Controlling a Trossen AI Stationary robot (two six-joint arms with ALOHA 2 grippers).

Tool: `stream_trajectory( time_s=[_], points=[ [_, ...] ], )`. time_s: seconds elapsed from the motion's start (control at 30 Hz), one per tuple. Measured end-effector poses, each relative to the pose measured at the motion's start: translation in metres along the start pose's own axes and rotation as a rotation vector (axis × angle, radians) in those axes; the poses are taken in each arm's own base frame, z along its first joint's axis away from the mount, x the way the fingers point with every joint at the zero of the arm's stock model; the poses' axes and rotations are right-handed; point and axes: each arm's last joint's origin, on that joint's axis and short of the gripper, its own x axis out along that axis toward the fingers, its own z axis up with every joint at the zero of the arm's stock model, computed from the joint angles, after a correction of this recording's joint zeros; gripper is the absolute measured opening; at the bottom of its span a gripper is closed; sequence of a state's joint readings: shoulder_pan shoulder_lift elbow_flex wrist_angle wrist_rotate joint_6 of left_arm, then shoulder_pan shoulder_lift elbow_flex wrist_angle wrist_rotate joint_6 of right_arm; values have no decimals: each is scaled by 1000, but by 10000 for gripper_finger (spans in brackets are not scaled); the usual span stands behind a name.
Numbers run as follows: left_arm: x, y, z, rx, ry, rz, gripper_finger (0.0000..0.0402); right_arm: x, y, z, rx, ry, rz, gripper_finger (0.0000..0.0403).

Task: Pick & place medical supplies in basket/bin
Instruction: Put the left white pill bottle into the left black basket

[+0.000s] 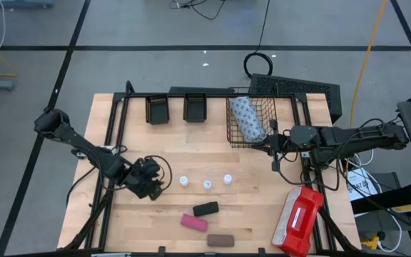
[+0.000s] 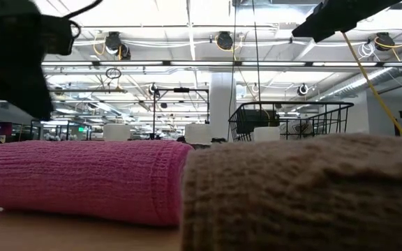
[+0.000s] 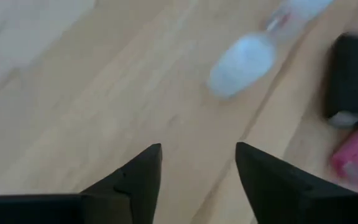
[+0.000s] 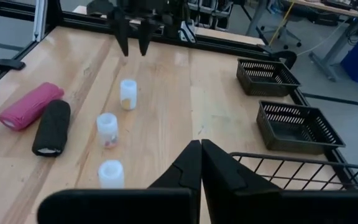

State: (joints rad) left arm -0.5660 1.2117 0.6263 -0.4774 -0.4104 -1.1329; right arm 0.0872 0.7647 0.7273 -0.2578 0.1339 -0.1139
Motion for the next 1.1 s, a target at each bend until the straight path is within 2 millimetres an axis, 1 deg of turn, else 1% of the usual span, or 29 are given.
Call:
stream_trajectory(
  time_s=[0.07, 0.13, 0.27, 0.33, 0.53, 0.67, 0.77, 0.83, 0.9, 1.0, 1.1],
  points=[
    [7, 1, -3, 38, -54, -7, 240, 0, 0, 0, 0, 1, 1, 0],
    [15, 3, -7, 79, -73, -23, 262, 0, 0, 0, 7, 1, 2, 0],
    [29, 4, -14, 164, -88, -58, 289, 0, 0, 0, 20, 2, 3, 0],
    [37, 5, -19, 205, -88, -57, 294, 0, 0, 0, 20, 1, 3, 0],
    [61, 0, -27, 285, -93, -44, 296, 0, 0, 0, 16, 1, 3, 0],
    [66, -2, -27, 304, -82, -62, 296, 0, 0, 0, 15, 1, 3, 0],
    [67, -7, -17, 279, -41, -116, 296, 0, 0, 0, 16, 0, 3, 0],
    [63, -11, -8, 302, 4, -160, 296, 0, 0, 0, 21, 1, 3, 0],
    [59, -18, 6, 337, 38, -190, 296, 0, 0, 0, 23, 1, 3, 0],
    [52, -24, 26, 439, 86, -128, 296, 0, 0, -1, 28, -2, 3, 0],
    [44, -30, 43, 544, 116, -76, 296, 4, 1, -6, 47, -10, 0, 0]
  ],
)
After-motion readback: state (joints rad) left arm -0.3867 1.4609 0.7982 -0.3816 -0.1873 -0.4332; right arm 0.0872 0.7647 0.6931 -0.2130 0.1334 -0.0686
